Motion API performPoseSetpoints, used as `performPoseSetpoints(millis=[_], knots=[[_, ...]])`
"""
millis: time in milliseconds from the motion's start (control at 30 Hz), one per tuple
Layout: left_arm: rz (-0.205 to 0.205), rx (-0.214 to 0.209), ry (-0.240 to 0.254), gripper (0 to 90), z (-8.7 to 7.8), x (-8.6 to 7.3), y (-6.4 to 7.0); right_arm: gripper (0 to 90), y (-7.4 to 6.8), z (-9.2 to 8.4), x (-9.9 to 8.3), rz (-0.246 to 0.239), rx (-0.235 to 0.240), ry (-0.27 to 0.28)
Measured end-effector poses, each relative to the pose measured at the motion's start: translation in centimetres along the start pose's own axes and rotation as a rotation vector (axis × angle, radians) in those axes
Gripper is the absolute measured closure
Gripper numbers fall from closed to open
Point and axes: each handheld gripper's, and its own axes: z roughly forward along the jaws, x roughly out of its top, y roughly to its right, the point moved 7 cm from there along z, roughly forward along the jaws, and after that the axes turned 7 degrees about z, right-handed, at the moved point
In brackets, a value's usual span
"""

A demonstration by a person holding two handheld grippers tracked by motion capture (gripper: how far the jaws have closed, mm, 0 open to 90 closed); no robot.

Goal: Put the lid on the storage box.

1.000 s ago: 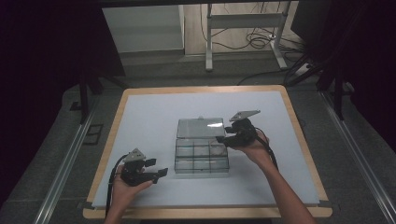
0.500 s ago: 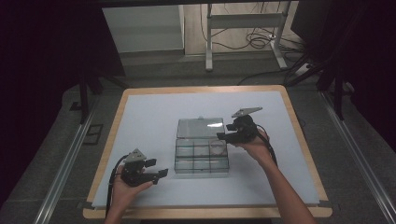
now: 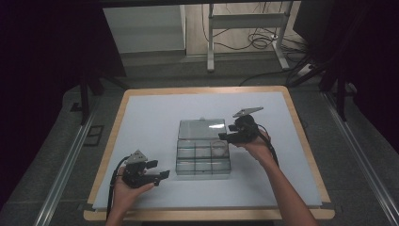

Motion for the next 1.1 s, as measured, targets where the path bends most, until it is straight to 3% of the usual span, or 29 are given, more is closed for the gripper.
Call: performPoseSetpoints(millis=[600, 1100], knots=[[0.000, 0.001, 0.002, 28.7, -0.1, 0.0, 0.0, 36.6, 1.3, 2.2, 0.2, 0.056, 0.000, -0.045], [0.002, 0.001, 0.004, 28.7, -0.2, 0.0, -0.1, 34.6, 2.3, 4.0, 0.5, 0.131, 0.008, -0.077]])
